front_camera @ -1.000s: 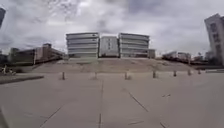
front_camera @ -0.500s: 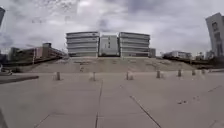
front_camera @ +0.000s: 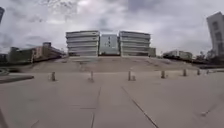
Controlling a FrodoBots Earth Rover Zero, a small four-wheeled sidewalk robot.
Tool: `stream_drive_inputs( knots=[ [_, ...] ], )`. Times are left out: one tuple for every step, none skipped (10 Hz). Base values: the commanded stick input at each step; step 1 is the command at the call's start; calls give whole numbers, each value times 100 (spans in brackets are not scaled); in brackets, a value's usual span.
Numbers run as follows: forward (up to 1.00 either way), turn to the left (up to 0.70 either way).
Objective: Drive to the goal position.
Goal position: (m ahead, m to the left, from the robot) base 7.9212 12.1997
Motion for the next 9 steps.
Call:
stream_drive_inputs(
  knots=[
    [100, 0],
    [100, 0],
    [100, 0],
    [100, 0],
    [100, 0],
    [100, 0],
    [100, 0],
    [100, 0],
    [100, 0]
  ],
)
